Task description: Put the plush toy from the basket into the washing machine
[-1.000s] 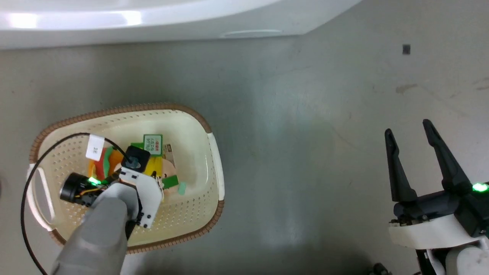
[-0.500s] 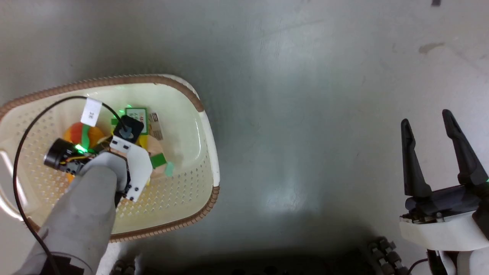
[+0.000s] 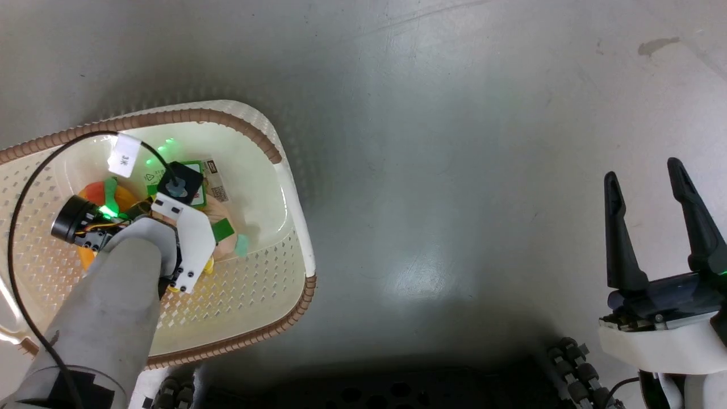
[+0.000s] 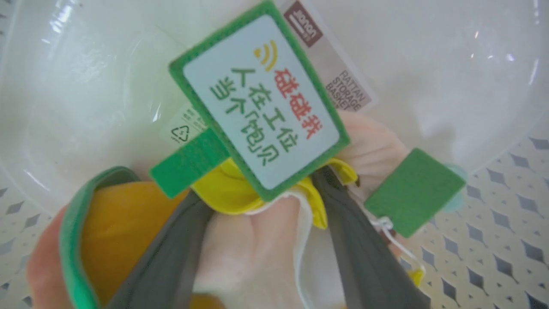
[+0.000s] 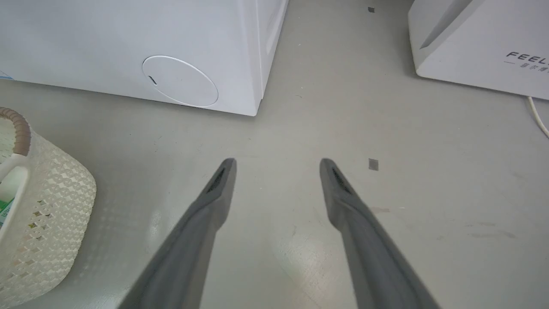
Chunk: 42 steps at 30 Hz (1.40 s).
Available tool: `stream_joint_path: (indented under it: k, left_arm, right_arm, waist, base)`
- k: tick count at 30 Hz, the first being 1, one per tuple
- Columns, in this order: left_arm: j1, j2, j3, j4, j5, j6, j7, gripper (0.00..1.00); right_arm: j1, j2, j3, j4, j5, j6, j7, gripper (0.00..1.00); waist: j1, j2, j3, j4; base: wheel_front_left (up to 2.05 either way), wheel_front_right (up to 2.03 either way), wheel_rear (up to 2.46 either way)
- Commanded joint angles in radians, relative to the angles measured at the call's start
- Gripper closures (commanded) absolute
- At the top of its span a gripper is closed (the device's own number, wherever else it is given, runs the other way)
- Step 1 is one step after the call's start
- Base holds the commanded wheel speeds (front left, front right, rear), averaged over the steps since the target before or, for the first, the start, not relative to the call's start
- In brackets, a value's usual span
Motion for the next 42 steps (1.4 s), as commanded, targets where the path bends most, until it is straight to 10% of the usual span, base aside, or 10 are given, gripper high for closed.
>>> stream_joint_path:
  k: [1,2,21,42]
  left_arm:
    - [0.02,0.009,-0.002,0.02,-0.008,-0.01,0.006,0.33]
    - [0.02,0.011,-0.001,0.02,-0.013,-0.014,0.001,1.0]
    - [0.053,0.029,-0.021,0.02,-0.073,-0.048,-0.056,1.0]
    - [0.276,-0.072,-0.01,0.007,-0.158,-0.034,-0.285,1.0]
  right_arm:
    - [-0.023,0.002,0.003,-0.006,0.0,-0.001,-0.005,0.0]
    - [-0.026,0.002,0.005,-0.005,0.0,-0.001,-0.005,0.0]
    - [-0.083,0.002,0.013,0.039,0.008,-0.001,-0.005,0.0]
    - [-0.018,0.002,0.017,0.182,0.028,-0.001,-0.005,0.0]
  waist:
    - [0.0,0.0,0.002,-0.003]
    - [0.0,0.0,0.003,-0.006]
    - [0.0,0.0,-0.082,-0.021]
    - [0.0,0.0,-0.593,0.015]
  base:
    - [0.0,0.0,0.0]
    - [0.0,0.0,0.0]
    - [0.0,0.0,0.0]
    - [0.0,0.0,0.0]
